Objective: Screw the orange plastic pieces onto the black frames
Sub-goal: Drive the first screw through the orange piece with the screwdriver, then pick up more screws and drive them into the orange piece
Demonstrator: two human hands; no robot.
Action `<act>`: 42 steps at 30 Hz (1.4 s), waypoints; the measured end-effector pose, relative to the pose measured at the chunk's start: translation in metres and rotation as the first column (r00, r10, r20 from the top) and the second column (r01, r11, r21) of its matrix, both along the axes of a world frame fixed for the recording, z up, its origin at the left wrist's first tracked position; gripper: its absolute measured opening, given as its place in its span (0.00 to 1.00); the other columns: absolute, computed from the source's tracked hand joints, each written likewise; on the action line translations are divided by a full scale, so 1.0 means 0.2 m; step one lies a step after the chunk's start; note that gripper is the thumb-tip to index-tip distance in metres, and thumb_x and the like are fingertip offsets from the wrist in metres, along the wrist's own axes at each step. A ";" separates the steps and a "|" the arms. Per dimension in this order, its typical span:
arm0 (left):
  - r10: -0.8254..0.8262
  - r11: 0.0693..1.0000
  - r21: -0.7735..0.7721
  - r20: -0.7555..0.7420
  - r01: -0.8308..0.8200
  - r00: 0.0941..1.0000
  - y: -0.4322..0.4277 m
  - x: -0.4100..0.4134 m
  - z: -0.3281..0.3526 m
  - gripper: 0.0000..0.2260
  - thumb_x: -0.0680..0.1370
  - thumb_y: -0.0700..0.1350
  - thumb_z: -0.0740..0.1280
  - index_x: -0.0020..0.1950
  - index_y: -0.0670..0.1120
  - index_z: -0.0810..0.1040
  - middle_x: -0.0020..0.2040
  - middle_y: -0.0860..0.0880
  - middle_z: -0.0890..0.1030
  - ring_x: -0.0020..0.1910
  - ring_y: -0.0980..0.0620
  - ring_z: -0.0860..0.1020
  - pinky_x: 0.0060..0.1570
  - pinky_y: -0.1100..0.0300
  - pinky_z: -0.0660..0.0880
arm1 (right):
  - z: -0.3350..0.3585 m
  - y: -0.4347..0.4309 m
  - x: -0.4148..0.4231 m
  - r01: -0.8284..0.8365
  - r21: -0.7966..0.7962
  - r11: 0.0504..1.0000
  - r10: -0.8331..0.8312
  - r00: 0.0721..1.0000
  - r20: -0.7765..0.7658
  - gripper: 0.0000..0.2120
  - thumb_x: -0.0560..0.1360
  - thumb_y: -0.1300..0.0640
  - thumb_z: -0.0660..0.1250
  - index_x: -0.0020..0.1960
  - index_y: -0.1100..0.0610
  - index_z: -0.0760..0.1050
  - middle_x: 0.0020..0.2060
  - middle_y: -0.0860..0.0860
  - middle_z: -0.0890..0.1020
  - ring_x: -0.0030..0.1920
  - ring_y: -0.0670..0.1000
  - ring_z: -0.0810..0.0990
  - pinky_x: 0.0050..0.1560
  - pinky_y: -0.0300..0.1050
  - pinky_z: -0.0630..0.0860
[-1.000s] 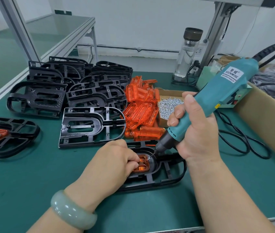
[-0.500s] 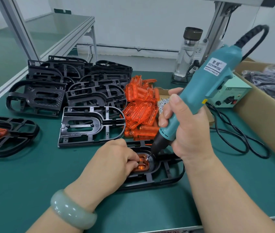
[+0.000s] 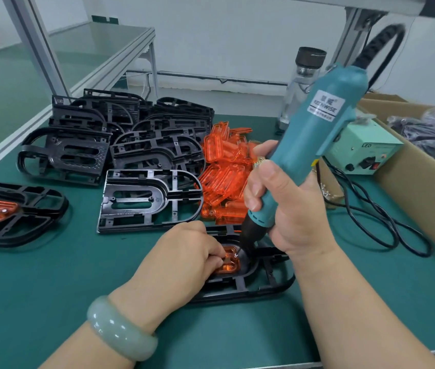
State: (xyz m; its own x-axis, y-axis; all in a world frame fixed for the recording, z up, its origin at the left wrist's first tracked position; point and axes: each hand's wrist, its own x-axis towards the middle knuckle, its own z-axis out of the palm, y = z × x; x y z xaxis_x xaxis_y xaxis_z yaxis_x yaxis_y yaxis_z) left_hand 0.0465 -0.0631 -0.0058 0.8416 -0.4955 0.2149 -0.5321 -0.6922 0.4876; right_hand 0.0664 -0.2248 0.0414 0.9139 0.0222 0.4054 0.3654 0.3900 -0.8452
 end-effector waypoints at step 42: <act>0.035 0.999 -0.011 -0.010 -0.035 0.999 0.00 0.03 0.00 0.07 0.75 0.49 0.69 0.52 0.55 0.83 0.42 0.56 0.73 0.47 0.56 0.73 0.51 0.61 0.71 | -0.01 -0.04 0.03 -0.080 0.057 0.995 0.082 0.996 -0.022 0.10 0.70 0.61 0.68 0.49 0.58 0.71 0.25 0.49 0.71 0.22 0.47 0.70 0.29 0.40 0.68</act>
